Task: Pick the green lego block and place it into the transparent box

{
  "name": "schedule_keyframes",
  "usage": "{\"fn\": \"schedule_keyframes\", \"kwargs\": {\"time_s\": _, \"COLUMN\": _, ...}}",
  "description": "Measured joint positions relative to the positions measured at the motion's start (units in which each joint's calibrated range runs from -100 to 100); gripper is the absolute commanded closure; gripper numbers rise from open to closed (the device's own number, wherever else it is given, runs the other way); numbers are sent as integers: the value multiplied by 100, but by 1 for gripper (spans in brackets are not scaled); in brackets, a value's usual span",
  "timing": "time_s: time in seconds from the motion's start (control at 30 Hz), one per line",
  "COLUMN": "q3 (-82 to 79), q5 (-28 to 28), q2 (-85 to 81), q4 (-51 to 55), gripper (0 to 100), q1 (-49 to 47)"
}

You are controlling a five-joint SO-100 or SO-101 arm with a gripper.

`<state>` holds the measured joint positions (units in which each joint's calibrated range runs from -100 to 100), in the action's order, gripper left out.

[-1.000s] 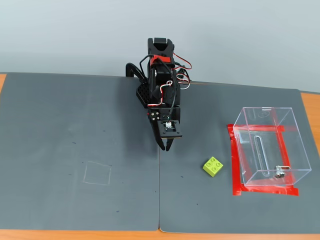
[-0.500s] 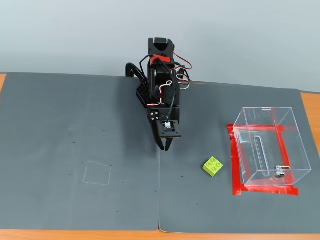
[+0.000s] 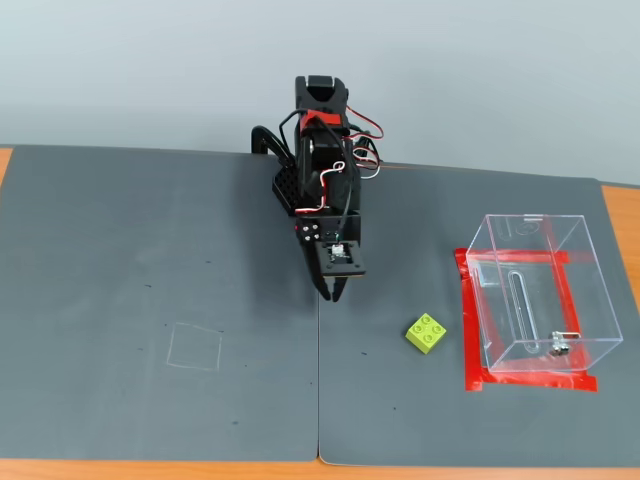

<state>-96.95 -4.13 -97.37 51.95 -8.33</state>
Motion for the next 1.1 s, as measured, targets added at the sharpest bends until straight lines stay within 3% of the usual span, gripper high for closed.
{"fn": "schedule_keyframes", "kwargs": {"time_s": 0.6, "q3": 2021, "q5": -10, "q2": 2141, "q4": 9, "gripper": 98, "q1": -413}}
{"fn": "schedule_keyframes", "kwargs": {"time_s": 1.1, "q3": 3233, "q5": -15, "q2": 3679, "q4": 35, "gripper": 98, "q1": -1474}}
